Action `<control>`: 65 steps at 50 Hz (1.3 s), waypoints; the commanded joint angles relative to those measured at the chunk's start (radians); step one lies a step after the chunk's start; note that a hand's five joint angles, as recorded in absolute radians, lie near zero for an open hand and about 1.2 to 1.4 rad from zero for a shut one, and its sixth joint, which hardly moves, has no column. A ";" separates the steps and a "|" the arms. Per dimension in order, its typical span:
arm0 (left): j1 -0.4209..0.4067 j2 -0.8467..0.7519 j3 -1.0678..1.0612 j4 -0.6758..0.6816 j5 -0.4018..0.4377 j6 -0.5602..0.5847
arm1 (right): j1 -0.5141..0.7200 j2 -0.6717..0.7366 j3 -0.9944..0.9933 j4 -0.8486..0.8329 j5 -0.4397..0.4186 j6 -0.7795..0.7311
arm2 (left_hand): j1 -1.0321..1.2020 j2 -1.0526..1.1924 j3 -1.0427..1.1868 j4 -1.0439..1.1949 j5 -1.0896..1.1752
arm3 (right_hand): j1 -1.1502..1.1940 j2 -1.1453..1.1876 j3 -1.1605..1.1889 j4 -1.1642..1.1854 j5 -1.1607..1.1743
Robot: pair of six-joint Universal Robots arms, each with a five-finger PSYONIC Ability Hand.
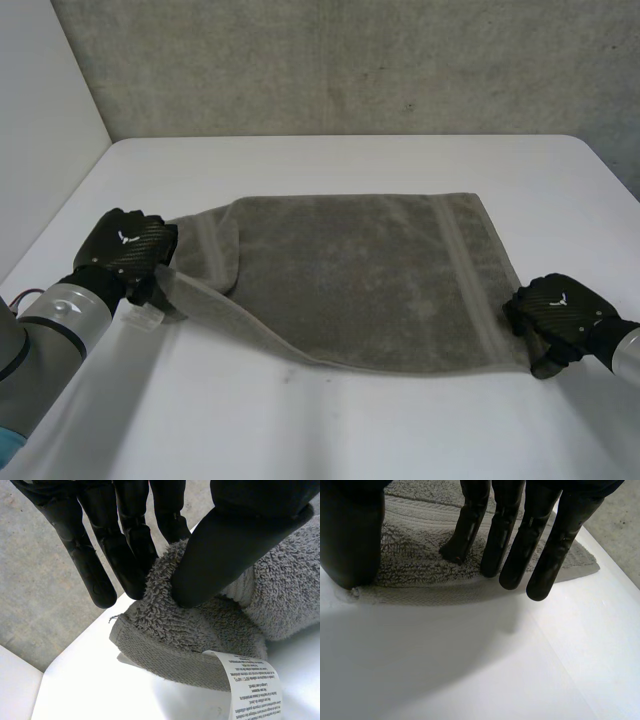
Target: Fold the towel.
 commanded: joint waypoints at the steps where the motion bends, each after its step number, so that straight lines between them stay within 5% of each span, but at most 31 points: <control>1: 0.000 -0.002 0.000 0.000 0.002 0.000 | 0.021 0.010 -0.017 0.000 0.014 0.007 | 0.194 0.177 0.178 0.176 0.198 | 0.026 0.029 0.029 0.029 0.164; 41: 0.000 -0.022 0.000 0.000 0.002 0.001 | 0.123 0.003 -0.131 0.012 0.067 0.091 | 0.194 0.177 0.178 0.176 0.198 | 0.035 0.038 0.038 0.037 0.173; 47: 0.000 -0.028 0.000 0.000 0.002 0.001 | 0.123 0.013 -0.132 0.012 0.070 0.090 | 0.194 0.177 0.178 0.176 0.198 | 0.464 0.467 0.467 0.466 0.602; 50: 0.000 -0.029 -0.001 -0.001 0.002 0.003 | 0.118 0.004 -0.135 0.018 0.073 0.096 | 0.194 0.177 0.178 0.176 0.198 | 0.465 0.468 0.468 0.468 0.603; 65: 0.009 0.098 -0.078 -0.018 0.002 0.018 | -0.006 -0.255 -0.158 0.389 0.070 0.119 | 0.194 0.177 0.178 0.176 0.198 | 0.465 0.468 0.468 0.468 0.603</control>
